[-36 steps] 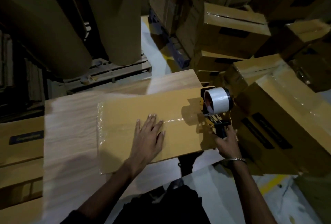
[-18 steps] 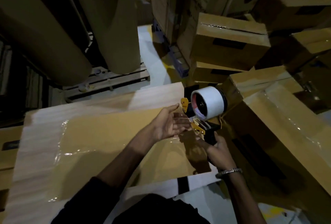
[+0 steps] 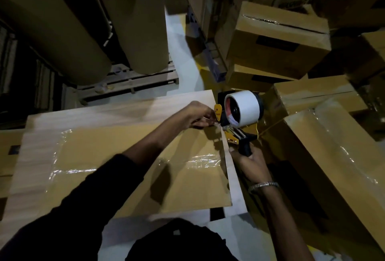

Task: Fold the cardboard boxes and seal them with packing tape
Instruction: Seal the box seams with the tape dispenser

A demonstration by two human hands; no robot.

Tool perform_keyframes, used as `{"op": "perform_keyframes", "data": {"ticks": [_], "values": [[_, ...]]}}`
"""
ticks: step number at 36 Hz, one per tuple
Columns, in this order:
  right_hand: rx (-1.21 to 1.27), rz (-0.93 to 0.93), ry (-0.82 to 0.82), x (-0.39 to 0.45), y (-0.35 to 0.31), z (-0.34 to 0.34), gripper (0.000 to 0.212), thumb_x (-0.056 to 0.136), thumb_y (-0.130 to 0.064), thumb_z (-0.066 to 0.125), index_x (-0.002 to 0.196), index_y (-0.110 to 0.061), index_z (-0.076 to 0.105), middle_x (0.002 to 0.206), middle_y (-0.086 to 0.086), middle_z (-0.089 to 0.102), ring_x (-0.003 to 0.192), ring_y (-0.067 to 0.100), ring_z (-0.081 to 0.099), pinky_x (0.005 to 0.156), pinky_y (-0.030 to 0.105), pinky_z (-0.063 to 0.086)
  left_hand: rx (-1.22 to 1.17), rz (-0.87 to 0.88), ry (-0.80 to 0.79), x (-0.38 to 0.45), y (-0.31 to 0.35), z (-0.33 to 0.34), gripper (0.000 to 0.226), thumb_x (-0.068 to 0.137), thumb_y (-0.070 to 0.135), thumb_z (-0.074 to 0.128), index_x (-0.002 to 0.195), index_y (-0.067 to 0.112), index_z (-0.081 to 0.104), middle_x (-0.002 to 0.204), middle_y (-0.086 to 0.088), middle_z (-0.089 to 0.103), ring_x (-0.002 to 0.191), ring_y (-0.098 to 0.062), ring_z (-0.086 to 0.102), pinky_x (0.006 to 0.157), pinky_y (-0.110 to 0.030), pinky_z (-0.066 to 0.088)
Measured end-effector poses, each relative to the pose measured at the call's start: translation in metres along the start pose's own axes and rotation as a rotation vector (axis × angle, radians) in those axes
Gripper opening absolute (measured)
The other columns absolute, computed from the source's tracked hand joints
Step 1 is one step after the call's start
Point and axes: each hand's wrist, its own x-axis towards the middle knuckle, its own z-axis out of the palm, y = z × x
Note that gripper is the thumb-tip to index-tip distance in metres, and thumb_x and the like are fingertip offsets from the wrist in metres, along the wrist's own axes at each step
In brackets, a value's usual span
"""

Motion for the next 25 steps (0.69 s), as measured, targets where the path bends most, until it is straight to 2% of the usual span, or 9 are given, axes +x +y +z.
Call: {"op": "perform_keyframes", "data": {"ticks": [3,6,9,13,17,20,22,23,25], "values": [[0.036,0.045,0.04,0.005,-0.004,0.014,0.024,0.086,-0.033,0.08,0.106,-0.021,0.074,0.101,-0.002,0.078,0.099,0.025,0.072,0.093,0.048,0.056,0.148,0.103,0.013,0.015,0.006,-0.002,0.015,0.09,0.008,0.067,0.089,0.005,0.082,0.086,-0.011,0.08,0.068,-0.017,0.068,0.064,-0.028,0.054],[0.056,0.083,0.084,0.006,-0.008,0.026,0.01,0.087,-0.026,0.078,0.095,-0.023,0.074,0.086,-0.004,0.073,0.082,0.02,0.066,0.076,0.038,0.051,0.307,0.181,0.022,0.031,0.006,-0.004,0.018,0.092,0.012,0.067,0.088,0.015,0.084,0.089,-0.005,0.079,0.078,-0.017,0.068,0.075,-0.031,0.058],[0.029,0.124,0.112,0.004,-0.01,0.037,0.01,0.083,-0.024,0.076,0.092,-0.022,0.072,0.075,-0.005,0.065,0.069,0.017,0.058,0.066,0.033,0.043,0.348,0.158,-0.011,0.044,0.0,-0.005,0.016,0.093,0.01,0.069,0.091,0.016,0.084,0.087,-0.003,0.078,0.08,-0.018,0.069,0.078,-0.031,0.06],[0.0,0.172,0.153,-0.004,-0.009,0.046,0.016,0.077,-0.026,0.074,0.093,-0.026,0.076,0.087,-0.002,0.075,0.084,0.022,0.068,0.076,0.036,0.052,0.374,0.138,-0.055,0.055,-0.013,-0.004,0.011,0.09,0.013,0.075,0.094,0.007,0.084,0.088,-0.008,0.078,0.08,-0.017,0.068,0.074,-0.031,0.059],[0.008,0.215,0.169,-0.007,-0.007,0.05,0.016,0.084,-0.02,0.074,0.099,-0.025,0.075,0.092,-0.001,0.074,0.088,0.021,0.067,0.071,0.032,0.045,0.323,0.113,-0.088,0.06,-0.021,-0.006,0.012,0.09,0.014,0.077,0.095,0.006,0.083,0.094,-0.007,0.078,0.079,-0.014,0.065,0.062,-0.021,0.054],[0.007,0.219,0.196,-0.008,-0.005,0.055,0.017,0.084,-0.021,0.074,0.1,-0.026,0.075,0.093,0.001,0.075,0.089,0.025,0.068,0.08,0.039,0.054,0.354,0.127,-0.097,0.069,-0.028,-0.005,0.021,0.088,0.021,0.081,0.105,0.008,0.082,0.102,-0.005,0.075,0.094,-0.019,0.067,0.075,-0.028,0.057],[0.01,0.226,0.212,-0.008,-0.005,0.059,0.018,0.084,-0.022,0.075,0.101,-0.027,0.075,0.094,0.001,0.075,0.09,0.025,0.068,0.087,0.043,0.055,0.406,0.203,-0.038,0.073,-0.034,-0.006,0.04,0.082,0.03,0.086,0.118,0.016,0.078,0.108,0.0,0.072,0.103,-0.02,0.067,0.087,-0.032,0.057],[0.01,0.23,0.216,-0.007,-0.005,0.06,0.018,0.083,-0.023,0.075,0.101,-0.028,0.074,0.095,0.001,0.075,0.091,0.024,0.068,0.088,0.044,0.055,0.416,0.275,0.0,0.073,-0.036,-0.007,0.042,0.08,0.03,0.088,0.119,0.02,0.077,0.105,0.002,0.073,0.1,-0.018,0.069,0.085,-0.032,0.056],[0.022,0.242,0.216,-0.007,-0.007,0.061,0.019,0.084,-0.022,0.075,0.101,-0.029,0.073,0.098,0.001,0.074,0.093,0.024,0.068,0.089,0.045,0.055,0.41,0.438,0.009,0.073,-0.041,-0.008,0.027,0.084,0.022,0.084,0.111,0.022,0.081,0.097,0.005,0.075,0.092,-0.012,0.07,0.082,-0.032,0.057]]}}
